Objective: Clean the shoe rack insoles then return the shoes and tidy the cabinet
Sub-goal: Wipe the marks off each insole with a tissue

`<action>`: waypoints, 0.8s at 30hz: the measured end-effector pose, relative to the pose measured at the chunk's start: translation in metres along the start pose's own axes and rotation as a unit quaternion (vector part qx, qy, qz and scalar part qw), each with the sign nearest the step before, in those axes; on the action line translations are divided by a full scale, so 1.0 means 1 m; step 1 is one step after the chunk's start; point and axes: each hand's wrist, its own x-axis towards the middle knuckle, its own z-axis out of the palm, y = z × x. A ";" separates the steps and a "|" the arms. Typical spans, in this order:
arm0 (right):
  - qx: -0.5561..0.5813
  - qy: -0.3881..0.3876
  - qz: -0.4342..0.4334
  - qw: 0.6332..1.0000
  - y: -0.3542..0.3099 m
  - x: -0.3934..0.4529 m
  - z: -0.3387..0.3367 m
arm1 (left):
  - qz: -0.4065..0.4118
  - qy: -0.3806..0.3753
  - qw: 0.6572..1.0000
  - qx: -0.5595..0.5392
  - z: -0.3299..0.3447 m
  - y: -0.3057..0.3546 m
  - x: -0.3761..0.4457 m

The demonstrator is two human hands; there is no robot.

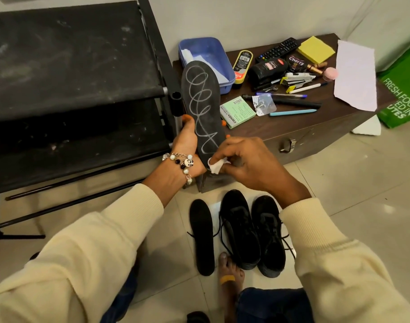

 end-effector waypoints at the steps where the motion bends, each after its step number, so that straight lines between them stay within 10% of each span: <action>1: -0.012 0.004 0.013 1.000 0.004 0.000 -0.001 | -0.006 -0.004 1.000 -0.009 0.000 0.000 -0.001; 24: 0.033 0.087 0.015 0.996 -0.004 0.016 0.016 | -0.009 0.015 1.000 0.012 -0.002 -0.001 0.003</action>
